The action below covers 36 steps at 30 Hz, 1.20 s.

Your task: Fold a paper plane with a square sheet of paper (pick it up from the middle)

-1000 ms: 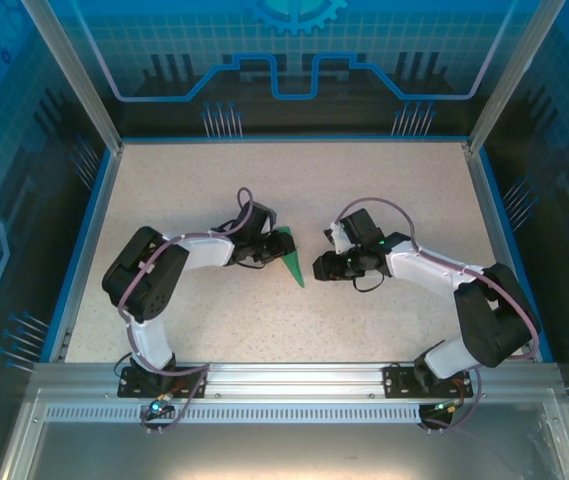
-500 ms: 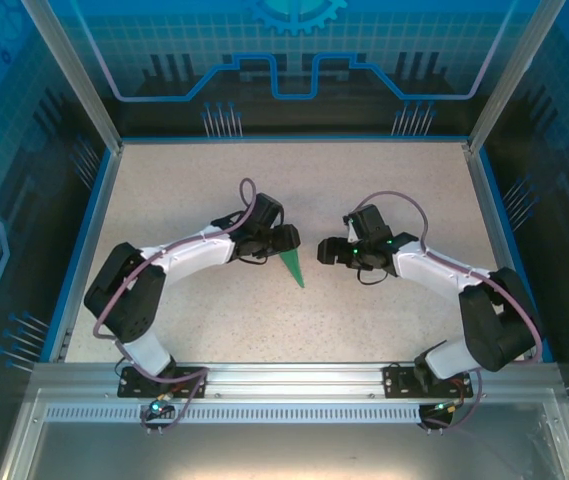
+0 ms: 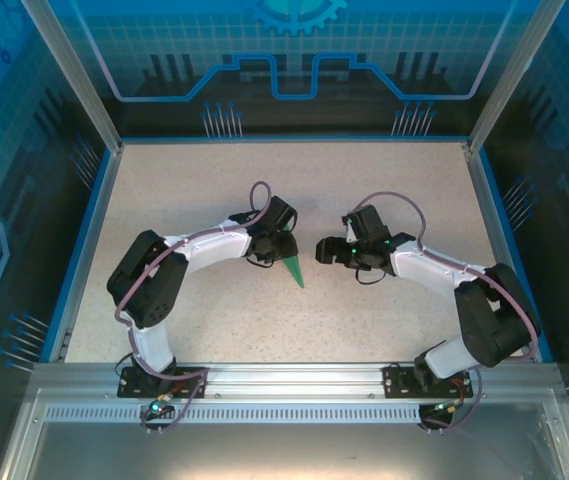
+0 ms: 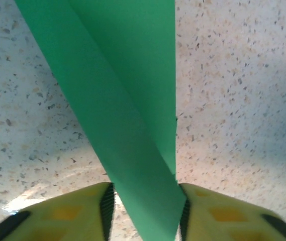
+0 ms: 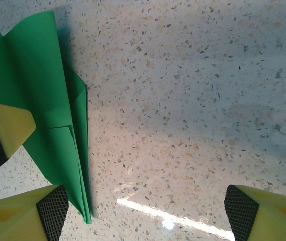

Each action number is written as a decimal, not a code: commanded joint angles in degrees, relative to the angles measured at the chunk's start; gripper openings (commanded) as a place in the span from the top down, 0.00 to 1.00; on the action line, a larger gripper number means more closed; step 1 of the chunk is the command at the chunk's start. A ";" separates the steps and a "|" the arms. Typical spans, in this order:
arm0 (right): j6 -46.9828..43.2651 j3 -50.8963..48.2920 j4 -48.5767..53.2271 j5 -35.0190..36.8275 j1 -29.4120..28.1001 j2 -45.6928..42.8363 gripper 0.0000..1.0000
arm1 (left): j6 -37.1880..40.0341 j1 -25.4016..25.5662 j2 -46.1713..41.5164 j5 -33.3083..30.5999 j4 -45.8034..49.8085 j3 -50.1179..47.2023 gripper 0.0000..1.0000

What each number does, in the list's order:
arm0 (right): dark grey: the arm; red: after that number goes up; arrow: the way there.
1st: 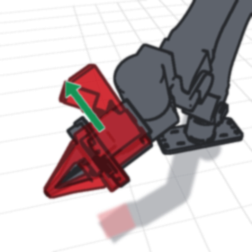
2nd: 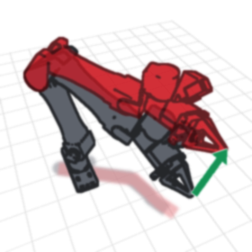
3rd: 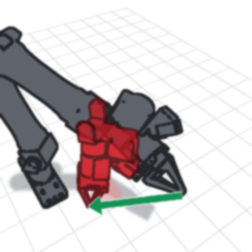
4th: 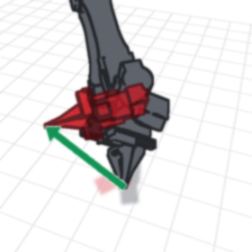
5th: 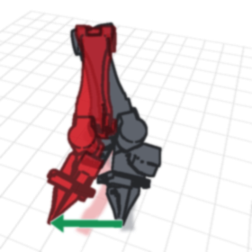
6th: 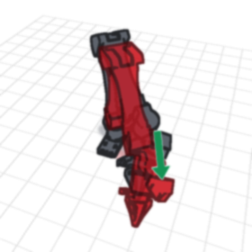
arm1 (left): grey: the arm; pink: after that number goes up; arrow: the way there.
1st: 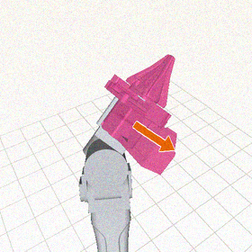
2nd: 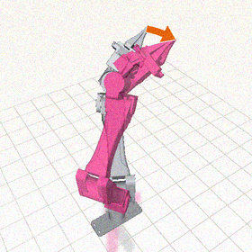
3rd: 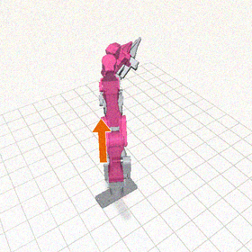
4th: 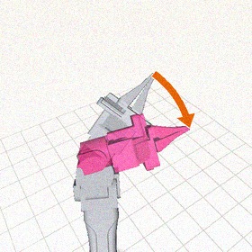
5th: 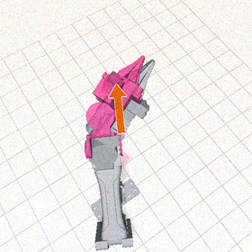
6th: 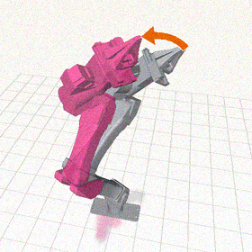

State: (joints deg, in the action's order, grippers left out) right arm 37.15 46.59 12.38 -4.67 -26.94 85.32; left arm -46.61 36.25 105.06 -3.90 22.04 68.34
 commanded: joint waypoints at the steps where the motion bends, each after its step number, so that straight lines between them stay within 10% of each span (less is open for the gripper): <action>1: 0.66 0.04 0.27 0.27 0.62 0.03 0.15 | -0.56 0.45 -0.46 -1.36 2.11 1.23 0.68; 13: 0.47 0.89 2.20 2.36 0.78 -2.86 0.15 | 2.05 0.49 -10.14 0.48 -1.35 -1.71 0.98; 24: 0.99 -0.70 3.06 4.61 2.24 -12.34 0.14 | 3.90 0.42 -19.54 8.09 -11.32 -5.91 0.96; 36: 1.79 -2.86 2.34 3.77 2.86 -18.87 0.14 | -6.27 -3.20 -6.78 22.42 -38.73 -14.41 0.96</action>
State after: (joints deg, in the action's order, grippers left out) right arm 38.02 44.45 14.17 -0.84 -25.06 67.53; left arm -49.47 33.82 96.23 12.97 -6.92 55.18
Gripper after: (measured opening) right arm 0.863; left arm 0.066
